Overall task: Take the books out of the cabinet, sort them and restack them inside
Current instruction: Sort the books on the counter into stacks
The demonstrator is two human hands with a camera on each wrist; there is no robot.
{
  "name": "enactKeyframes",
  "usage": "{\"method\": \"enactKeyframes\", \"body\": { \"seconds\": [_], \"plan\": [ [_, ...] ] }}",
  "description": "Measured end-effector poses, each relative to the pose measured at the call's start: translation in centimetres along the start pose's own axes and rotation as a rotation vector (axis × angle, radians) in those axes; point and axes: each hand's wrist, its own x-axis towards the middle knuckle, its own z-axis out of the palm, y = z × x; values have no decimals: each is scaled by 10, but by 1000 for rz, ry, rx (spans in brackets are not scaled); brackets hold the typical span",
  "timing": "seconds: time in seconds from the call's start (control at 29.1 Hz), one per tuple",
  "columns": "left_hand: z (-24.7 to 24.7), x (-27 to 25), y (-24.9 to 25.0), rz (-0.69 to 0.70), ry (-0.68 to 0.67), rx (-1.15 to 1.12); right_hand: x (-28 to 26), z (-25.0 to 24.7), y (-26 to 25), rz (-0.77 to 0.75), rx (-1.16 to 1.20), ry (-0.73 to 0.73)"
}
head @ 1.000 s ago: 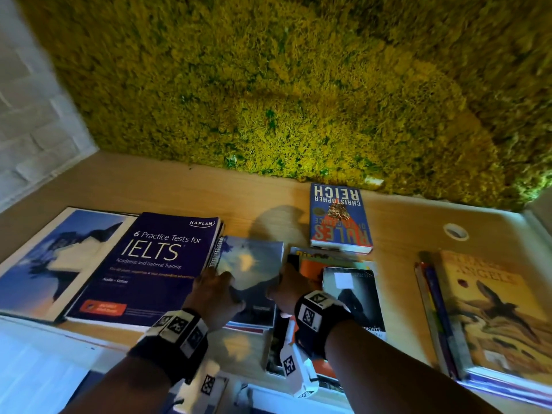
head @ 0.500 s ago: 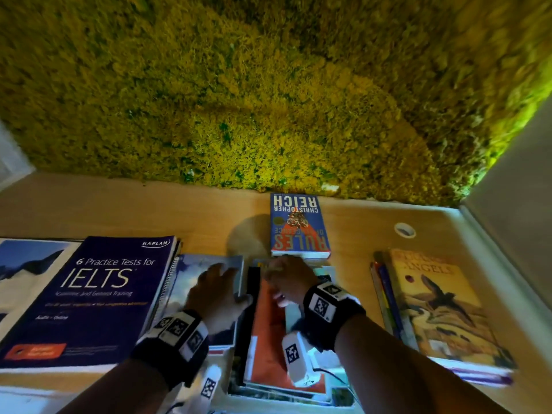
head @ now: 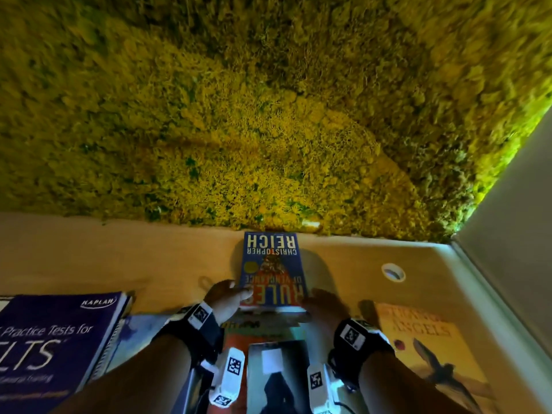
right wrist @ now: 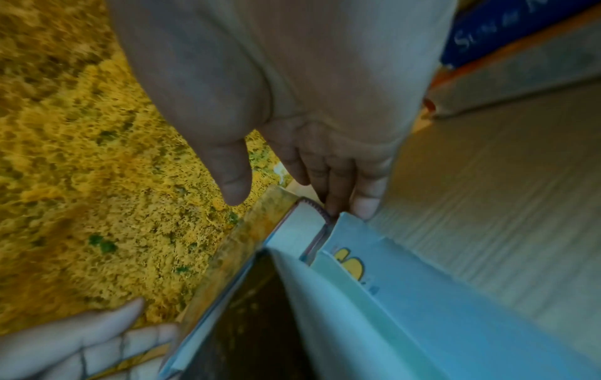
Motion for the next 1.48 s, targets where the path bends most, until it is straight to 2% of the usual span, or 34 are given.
{"method": "enactKeyframes", "body": {
  "seconds": [0.1, 0.17, 0.24, 0.34, 0.41, 0.45, 0.51, 0.62, 0.69, 0.72, 0.76, 0.79, 0.82, 0.86, 0.89, 0.93, 0.96, 1.0, 1.06, 1.13, 1.2, 1.27, 1.34, 1.41, 1.48],
  "plan": [
    [8, 4, 0, -63, -41, -206, 6, 1, -2, 1, 50, -10],
    [11, -1, 5, -121, -54, -334, 13, -4, -1, 19, 82, 60],
    [12, -7, 7, -118, -60, -468, 16, -11, -5, 6, 211, 128],
    [11, -29, 17, -102, -148, -616, 14, -21, -13, 18, 423, 190],
    [12, -43, 22, -39, -232, -538, 6, -33, -19, 4, 515, 188],
    [12, -51, 27, -1, -253, -429, -2, -41, -23, -25, 524, 193],
    [7, -63, 42, 142, -232, -86, -21, -61, -32, -88, 542, 217],
    [-7, -82, 71, 490, 31, 432, -47, -98, -47, -234, 634, 234],
    [-9, -101, 93, 609, 179, 607, -67, -127, -63, -342, 721, 194],
    [-7, -114, 106, 692, 156, 625, -80, -141, -73, -388, 712, 181],
    [-4, -124, 115, 831, 96, 577, -91, -155, -80, -430, 678, 183],
    [8, -131, 120, 958, 138, 501, -104, -167, -86, -469, 629, 180],
    [14, -141, 126, 999, 166, 368, -118, -177, -90, -520, 592, 154],
    [21, -151, 128, 1081, 157, 391, -132, -187, -94, -568, 556, 112],
    [24, -156, 135, 1050, 128, 431, -144, -195, -97, -619, 518, 45],
    [32, -154, 142, 1101, 183, 584, -154, -201, -95, -654, 472, -23],
    [38, -157, 146, 1092, 164, 678, -161, -207, -94, -682, 429, -81],
    [45, -166, 151, 1035, 75, 681, -166, -212, -92, -701, 373, -107],
    [69, -176, 149, 933, -141, 494, -171, -223, -88, -733, 269, -64],
    [96, -177, 137, 845, -245, 238, -174, -237, -85, -768, 210, 51],
    [120, -174, 123, 830, -253, 57, -177, -258, -79, -769, 236, 223],
    [143, -169, 108, 797, -275, -64, -183, -276, -60, -742, 283, 335],
    [168, -152, 84, 695, -242, -75, -182, -281, -18, -594, 223, 345],
    [197, -140, 64, 539, -186, -106, -182, -269, 35, -331, 210, 168],
    [224, -149, 57, 443, -139, -33, -179, -250, 79, -196, 153, 36]
  ]
}}
